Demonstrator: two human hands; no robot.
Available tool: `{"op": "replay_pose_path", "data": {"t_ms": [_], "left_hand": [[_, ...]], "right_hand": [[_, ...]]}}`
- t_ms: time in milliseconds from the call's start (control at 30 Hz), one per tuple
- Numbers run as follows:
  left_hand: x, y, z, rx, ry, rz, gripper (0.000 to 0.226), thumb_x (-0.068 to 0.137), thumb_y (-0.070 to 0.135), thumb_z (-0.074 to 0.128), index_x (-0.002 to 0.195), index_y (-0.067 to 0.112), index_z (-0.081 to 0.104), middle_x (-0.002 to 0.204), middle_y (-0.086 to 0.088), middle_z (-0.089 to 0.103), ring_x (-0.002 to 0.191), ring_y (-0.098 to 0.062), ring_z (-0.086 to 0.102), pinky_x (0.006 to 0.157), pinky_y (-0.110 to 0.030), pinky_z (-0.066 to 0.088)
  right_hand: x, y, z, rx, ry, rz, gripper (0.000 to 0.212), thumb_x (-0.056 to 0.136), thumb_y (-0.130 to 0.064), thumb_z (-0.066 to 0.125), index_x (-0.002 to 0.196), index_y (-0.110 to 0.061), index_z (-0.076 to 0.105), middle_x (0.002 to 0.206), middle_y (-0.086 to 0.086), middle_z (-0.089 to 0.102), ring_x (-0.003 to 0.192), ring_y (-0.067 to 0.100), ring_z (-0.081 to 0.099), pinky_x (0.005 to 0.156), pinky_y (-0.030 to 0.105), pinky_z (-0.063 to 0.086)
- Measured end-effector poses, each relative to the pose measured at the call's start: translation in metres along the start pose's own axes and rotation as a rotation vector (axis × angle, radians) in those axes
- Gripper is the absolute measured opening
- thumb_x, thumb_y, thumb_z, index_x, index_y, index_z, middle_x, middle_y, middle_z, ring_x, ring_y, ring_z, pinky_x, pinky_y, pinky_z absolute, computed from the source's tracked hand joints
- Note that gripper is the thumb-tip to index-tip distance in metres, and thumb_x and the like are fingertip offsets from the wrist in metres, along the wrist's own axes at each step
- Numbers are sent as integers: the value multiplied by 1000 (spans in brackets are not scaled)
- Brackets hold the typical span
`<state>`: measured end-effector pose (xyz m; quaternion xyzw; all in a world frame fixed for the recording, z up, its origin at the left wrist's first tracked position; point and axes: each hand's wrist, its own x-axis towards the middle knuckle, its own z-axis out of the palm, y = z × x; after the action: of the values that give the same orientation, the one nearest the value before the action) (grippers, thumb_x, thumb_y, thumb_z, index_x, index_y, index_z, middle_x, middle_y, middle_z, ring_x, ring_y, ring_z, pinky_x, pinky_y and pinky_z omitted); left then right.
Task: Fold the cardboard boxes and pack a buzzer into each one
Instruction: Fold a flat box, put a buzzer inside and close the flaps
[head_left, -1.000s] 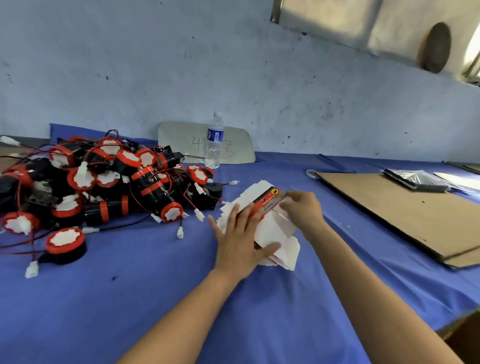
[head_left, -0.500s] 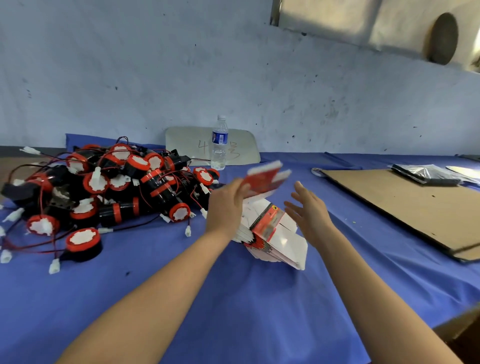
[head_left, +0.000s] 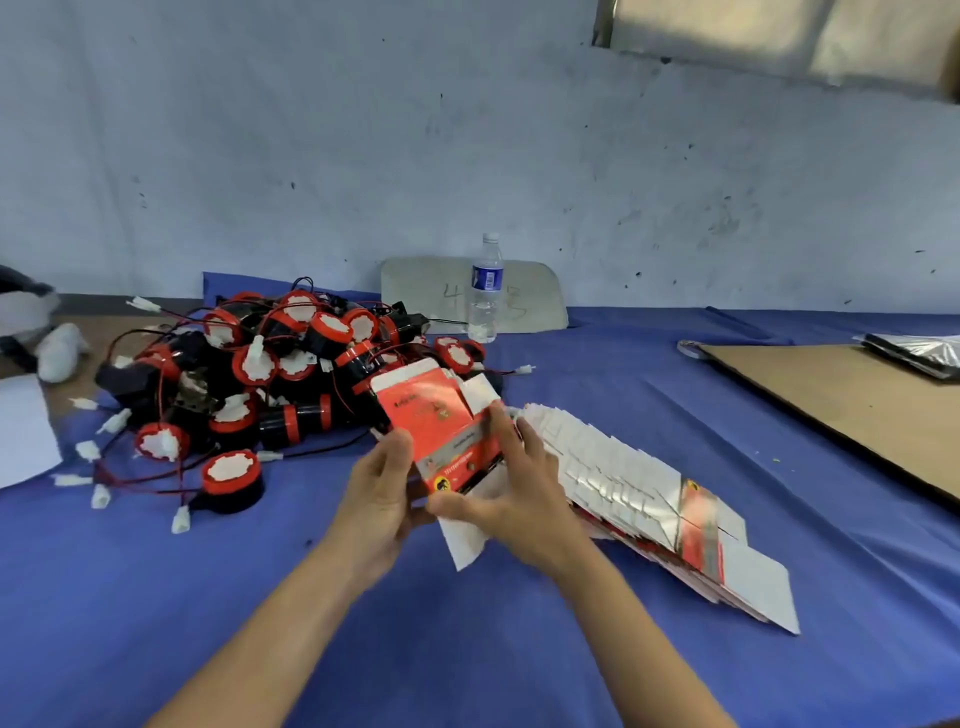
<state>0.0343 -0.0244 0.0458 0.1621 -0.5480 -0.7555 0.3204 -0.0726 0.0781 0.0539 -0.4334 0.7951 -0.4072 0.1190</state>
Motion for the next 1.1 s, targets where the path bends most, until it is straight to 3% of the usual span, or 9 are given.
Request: {"op": "replay_pose_path", "data": {"t_ms": [100,333,533,667,833,900,967,1033,1100], "left_hand": [[-4,-14,-25,-11,-13,25,112,35,81,77,121,11,60,112,-6,72,101,-22,70,70,-25,57],[7,-17,-47,90,-108,94,78,56,72,77,123,35,62,128,3,64,118,-18,61,83,-25,54],[8,-23,-41,32,-219,3,102,52,70,81,136,23,46,130,-1,62,119,-24,60,83,-37,56],[5,-26,-39,-137,-273,-123,85,55,58,87,125,20,58,119,-4,67,112,-24,64,81,-40,57],[9,-25,-51,-295,-130,-107,34,85,33,57,112,18,72,123,-16,65,112,-39,62,84,-59,54],[11,-25,-56,-378,7,-114,31,77,19,55,99,13,77,114,-21,68,105,-44,64,74,-58,55],[13,-26,-57,-442,75,-108,30,72,13,52,88,9,77,105,-21,70,97,-44,67,70,-59,55],[15,-26,-58,-439,120,-80,30,73,11,48,78,12,78,97,-16,72,91,-38,70,68,-54,57],[16,-26,-62,-457,172,-50,36,81,8,43,76,15,78,92,-12,73,87,-33,71,65,-50,58]], "right_hand": [[8,1,34,8,-88,-50,120,51,-77,65,144,-58,-7,159,-11,-20,147,17,-11,119,53,9],[19,4,68,364,-154,-152,96,63,-64,63,145,-58,13,157,-27,2,142,-11,-5,121,40,15],[17,11,65,492,-199,-225,78,72,-56,60,143,-54,29,155,-22,13,145,-3,8,118,37,25],[14,11,65,566,-183,-252,69,77,-57,58,142,-45,38,150,-15,26,139,-4,25,101,13,38],[20,20,51,734,38,-233,57,80,-42,54,132,-19,55,132,4,57,119,15,57,95,28,48],[21,22,44,696,182,-193,31,84,-31,55,112,-23,67,99,-10,71,90,5,65,76,15,49],[21,22,44,595,419,-157,18,92,-18,52,89,-27,67,68,-21,62,62,-4,50,59,9,40],[21,21,42,585,649,-133,22,100,-11,46,108,-24,62,76,-29,62,65,-9,50,63,5,40],[20,21,35,566,920,-123,47,100,-5,39,140,-29,37,117,-42,50,98,-23,48,81,-2,37]]}}
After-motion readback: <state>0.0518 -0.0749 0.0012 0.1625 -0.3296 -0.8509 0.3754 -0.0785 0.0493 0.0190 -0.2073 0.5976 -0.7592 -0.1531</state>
